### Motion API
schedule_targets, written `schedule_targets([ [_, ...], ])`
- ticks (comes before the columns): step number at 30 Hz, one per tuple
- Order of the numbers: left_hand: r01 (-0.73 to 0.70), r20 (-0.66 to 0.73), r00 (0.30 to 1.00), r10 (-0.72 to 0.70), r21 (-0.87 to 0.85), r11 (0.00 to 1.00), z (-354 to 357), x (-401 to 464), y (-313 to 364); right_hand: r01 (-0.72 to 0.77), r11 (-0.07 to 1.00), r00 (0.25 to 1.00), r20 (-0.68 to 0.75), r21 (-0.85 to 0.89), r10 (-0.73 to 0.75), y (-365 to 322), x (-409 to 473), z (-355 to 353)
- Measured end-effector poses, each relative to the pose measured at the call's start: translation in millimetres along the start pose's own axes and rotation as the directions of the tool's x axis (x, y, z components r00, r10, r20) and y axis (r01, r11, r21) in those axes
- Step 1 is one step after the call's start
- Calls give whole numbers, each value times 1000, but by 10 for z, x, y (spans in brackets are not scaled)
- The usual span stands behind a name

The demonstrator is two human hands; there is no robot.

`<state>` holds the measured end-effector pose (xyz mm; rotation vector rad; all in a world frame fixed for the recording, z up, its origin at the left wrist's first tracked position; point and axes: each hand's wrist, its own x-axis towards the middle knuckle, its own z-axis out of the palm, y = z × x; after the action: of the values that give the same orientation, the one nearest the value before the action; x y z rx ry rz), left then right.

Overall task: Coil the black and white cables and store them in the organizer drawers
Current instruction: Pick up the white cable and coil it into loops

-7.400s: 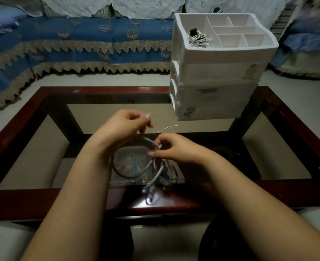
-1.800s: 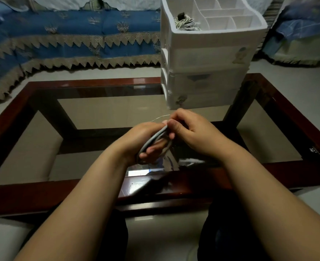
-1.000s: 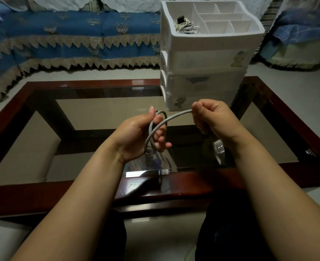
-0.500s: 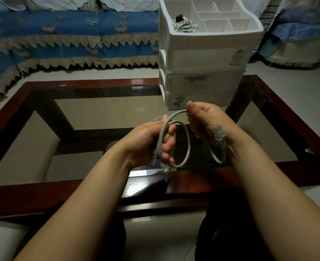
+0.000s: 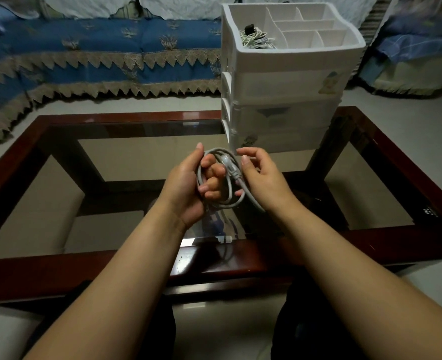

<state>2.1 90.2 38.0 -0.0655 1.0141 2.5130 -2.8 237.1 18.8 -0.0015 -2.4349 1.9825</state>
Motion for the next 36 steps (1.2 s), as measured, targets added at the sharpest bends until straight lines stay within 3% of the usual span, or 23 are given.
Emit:
schedule_targets([
  [5,-125,-196,976,95,-143,982,-116,49,61,48,996,995,89,76,-55,-12,-113,99],
  [9,-227,-300,941,158,-211,951,-177,44,142,172,983,969,193,-68,-156,8,-161,102],
  [12,-277,-359,908,215,-132,952,-178,44,128,304,912,947,191,-277,-257,32,-145,87],
  [15,-264,-363,892,271,70,962,-145,64,68,346,849,938,135,-400,-319,-8,-155,112],
  [18,-195,-329,897,296,306,932,-94,77,4,361,824,932,194,-436,-305,-39,-182,146],
  [21,-184,-300,901,313,391,902,-74,69,-43,306,852,952,165,-425,-259,-43,-172,142],
  [27,-150,-321,923,213,212,966,-26,109,-139,243,811,969,175,-532,-176,-114,-207,214],
  [32,-133,-305,934,185,183,974,-48,115,-115,144,813,987,135,-564,-82,-129,-170,225],
  [34,-66,-294,947,127,208,976,-81,110,-38,199,822,978,62,-534,-197,-115,-156,195],
  [36,71,-234,972,-4,276,959,-105,89,39,359,792,876,-114,-494,-468,-126,-131,130],
])
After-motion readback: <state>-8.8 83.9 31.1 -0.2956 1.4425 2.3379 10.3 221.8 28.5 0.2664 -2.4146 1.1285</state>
